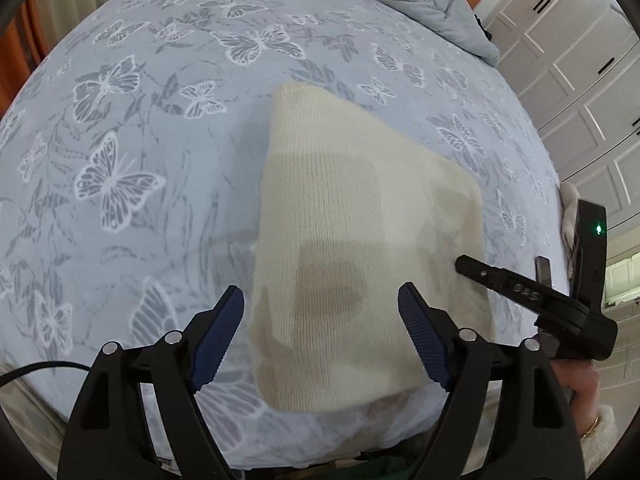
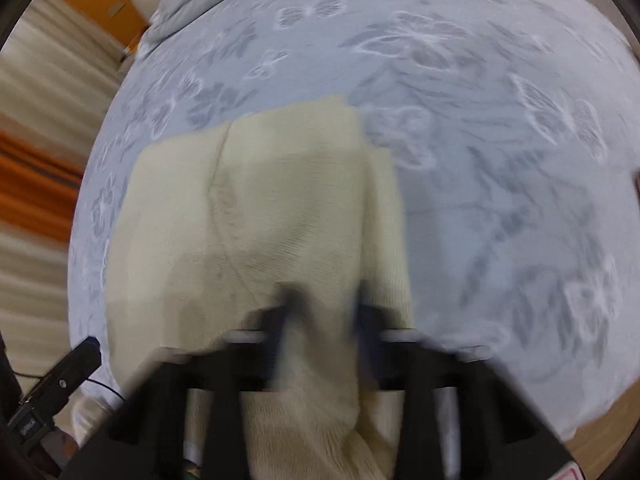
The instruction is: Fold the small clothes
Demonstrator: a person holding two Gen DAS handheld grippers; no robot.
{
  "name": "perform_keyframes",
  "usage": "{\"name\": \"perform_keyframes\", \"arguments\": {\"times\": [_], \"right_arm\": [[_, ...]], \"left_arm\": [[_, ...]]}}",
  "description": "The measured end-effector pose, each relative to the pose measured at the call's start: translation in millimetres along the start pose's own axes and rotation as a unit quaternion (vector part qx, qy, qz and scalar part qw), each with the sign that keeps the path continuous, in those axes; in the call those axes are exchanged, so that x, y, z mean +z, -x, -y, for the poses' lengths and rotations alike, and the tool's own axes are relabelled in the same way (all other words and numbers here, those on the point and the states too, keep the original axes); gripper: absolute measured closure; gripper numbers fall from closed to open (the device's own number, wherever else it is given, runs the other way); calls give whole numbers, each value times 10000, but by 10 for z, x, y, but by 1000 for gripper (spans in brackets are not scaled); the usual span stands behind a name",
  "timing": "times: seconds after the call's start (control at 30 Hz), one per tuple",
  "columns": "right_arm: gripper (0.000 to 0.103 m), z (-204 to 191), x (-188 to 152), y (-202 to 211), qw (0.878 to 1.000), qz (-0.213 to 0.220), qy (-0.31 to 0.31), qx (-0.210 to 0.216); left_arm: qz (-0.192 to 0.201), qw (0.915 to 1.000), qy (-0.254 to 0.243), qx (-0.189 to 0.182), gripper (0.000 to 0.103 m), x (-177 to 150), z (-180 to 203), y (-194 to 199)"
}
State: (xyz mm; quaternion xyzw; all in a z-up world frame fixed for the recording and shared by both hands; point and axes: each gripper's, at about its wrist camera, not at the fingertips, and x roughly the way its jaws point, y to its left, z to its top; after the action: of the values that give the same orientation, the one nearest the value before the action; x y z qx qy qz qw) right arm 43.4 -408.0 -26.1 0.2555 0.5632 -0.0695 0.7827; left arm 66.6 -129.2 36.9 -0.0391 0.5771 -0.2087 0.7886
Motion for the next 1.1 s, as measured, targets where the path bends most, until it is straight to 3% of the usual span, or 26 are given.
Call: {"name": "perform_keyframes", "arguments": {"times": [0.13, 0.2, 0.27, 0.33, 0.5, 0.6, 0.7, 0.77, 0.83, 0.87, 0.9, 0.97, 1.03, 1.1], "right_arm": [[94, 15, 17, 493, 9955, 886, -76, 311], [94, 160, 44, 285, 9978, 617, -188, 130], [94, 216, -18, -135, 9997, -21, -37, -225], [92, 137, -55, -59, 9995, 133, 77, -276], [90, 31, -192, 535, 9977, 680, 30, 50], [94, 59, -352, 447, 9994, 239, -97, 239], [103, 135, -575, 95, 9995, -291, -69, -142], [101, 131, -584, 150, 9996, -208, -141, -87], [93, 107, -539, 297, 9998, 1, -188, -5], [79, 111, -505, 378, 9997, 120, -200, 46], [51, 119, -482, 449, 9995, 244, -201, 66], [32, 176, -445, 504, 9984, 494, -228, -176], [32, 245, -398, 439, 9978, 457, -287, -395], [31, 327, -369, 260, 9984, 146, -489, -255]], "left_arm": [[-14, 9997, -224, 102, 26, -51, 22, -34], [-56, 9991, -374, 175, 26, -86, 34, -113], [-194, 9987, -417, 200, 25, -124, 63, -224], [-204, 9985, -452, 229, 24, -145, 89, -265], [-180, 9985, -478, 209, 24, -140, 63, -235], [-193, 9986, -446, 206, 22, -151, 42, -263], [-214, 9985, -452, 220, 20, -165, 59, -283], [-198, 9983, -467, 276, 20, -172, 71, -266], [-191, 9984, -469, 242, 21, -178, 83, -219], [-189, 9986, -444, 236, 21, -179, 85, -202], [-180, 9987, -416, 215, 21, -183, 87, -182], [-162, 9989, -387, 188, 16, -184, 100, -159], [-171, 9990, -369, 182, 13, -173, 114, -179], [-257, 9989, -314, 224, 13, -154, 111, -252]]}}
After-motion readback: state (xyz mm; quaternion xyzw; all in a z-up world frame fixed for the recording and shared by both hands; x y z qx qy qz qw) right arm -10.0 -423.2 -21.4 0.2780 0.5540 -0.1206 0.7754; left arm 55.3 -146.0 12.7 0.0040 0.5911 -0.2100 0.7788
